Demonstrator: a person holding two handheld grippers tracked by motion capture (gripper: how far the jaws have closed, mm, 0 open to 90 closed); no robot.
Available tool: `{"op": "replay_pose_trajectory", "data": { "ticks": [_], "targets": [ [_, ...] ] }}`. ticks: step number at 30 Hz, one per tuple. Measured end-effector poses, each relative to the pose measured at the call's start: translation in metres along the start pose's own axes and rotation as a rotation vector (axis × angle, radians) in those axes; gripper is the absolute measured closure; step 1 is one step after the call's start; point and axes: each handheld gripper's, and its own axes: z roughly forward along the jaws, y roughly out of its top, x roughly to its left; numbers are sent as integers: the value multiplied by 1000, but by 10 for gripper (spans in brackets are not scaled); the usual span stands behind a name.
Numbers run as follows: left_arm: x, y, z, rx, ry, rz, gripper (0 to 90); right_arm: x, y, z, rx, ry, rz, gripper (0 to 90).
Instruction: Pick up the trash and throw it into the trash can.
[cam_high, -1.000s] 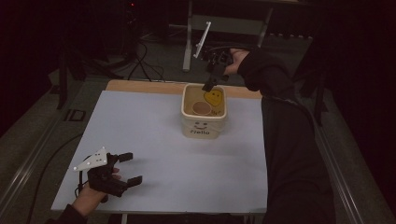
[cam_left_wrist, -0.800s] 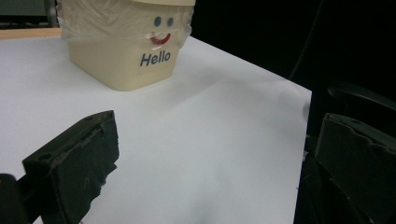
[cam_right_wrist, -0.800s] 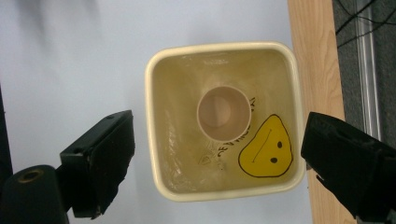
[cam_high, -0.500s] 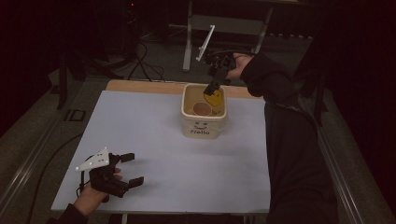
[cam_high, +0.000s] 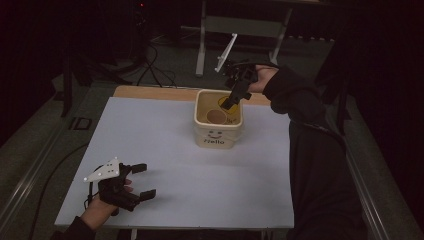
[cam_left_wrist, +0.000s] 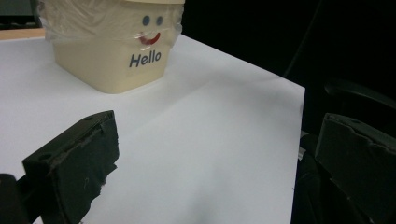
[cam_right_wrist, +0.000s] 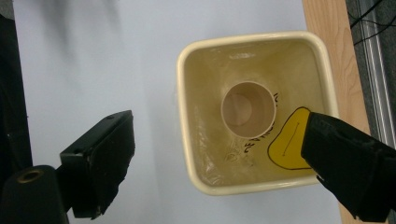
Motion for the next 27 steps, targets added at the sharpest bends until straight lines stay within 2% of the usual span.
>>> {"op": "replay_pose_trajectory", "data": {
  "ticks": [6,8,13,27],
  "targets": [
    [0,0,1,3,1,3,5,10,-9,0,-15,-1,-2,98],
    [0,0,1,4,-1,4,5,14,-13,1,-26,13,0,98],
    [-1,0,1,3,1,4,5,23,-24,8,-14,19,0,98],
    [0,1,2,5,-2,8,5,38,-49,18,-69,24,26,100]
  ]
}}
